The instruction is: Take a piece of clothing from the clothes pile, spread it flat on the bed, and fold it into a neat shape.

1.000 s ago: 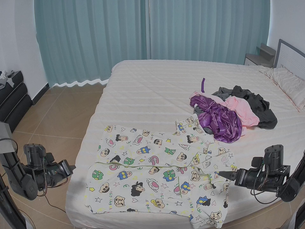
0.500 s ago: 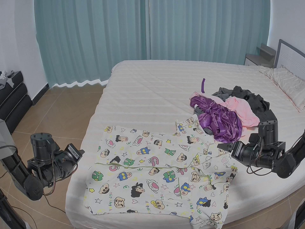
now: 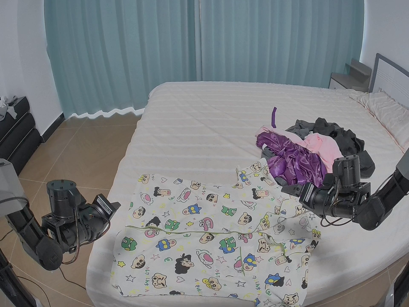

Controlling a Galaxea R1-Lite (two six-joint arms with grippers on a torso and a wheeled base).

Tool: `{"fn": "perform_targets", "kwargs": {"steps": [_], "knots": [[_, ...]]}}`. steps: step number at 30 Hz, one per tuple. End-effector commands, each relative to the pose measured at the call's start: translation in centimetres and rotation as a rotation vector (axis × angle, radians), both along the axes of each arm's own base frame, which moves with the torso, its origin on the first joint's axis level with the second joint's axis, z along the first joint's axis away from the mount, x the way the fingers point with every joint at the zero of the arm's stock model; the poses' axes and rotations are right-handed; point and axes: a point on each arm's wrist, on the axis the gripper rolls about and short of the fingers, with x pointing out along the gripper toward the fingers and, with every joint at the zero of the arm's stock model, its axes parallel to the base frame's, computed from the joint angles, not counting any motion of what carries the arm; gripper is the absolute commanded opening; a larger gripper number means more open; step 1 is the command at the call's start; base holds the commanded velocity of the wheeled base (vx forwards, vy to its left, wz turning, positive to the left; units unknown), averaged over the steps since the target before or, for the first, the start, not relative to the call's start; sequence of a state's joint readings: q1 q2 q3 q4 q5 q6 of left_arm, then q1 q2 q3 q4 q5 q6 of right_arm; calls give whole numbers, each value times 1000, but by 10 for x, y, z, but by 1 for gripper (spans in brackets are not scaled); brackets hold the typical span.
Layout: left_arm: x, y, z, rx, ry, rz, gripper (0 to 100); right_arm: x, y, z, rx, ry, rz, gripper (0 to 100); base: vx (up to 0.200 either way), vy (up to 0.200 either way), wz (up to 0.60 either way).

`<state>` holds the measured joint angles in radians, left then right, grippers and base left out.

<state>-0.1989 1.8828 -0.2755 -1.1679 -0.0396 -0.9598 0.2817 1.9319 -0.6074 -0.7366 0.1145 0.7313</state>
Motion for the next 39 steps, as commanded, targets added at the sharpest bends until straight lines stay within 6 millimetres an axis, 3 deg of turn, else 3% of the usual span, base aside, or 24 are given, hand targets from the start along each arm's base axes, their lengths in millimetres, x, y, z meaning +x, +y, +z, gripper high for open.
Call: {"fn": "perform_targets", "kwargs": {"steps": [1, 13, 18, 24, 30, 39], "knots": [[0, -1, -4, 3, 18, -4, 100, 3, 1, -8, -6, 22, 1, 100, 0, 0, 0], [-2, -6, -3, -56, 30, 6, 100, 44, 5, -13, -31, -25, -111, 100, 0, 0, 0], [0, -7, -2, -117, 35, 27, 100, 59, -9, -24, -44, 0, -185, 100, 0, 0, 0], [-3, -16, -2, -119, 39, -3, 100, 75, -19, -31, -18, 15, -247, 100, 0, -200, 0], [-4, -19, -2, -110, 40, -14, 100, 97, -17, -46, -19, 47, -312, 100, 0, -200, 0], [-4, -19, -3, -108, 43, -11, 100, 127, 0, -69, 0, 97, -351, 100, 0, 0, 0]]}}
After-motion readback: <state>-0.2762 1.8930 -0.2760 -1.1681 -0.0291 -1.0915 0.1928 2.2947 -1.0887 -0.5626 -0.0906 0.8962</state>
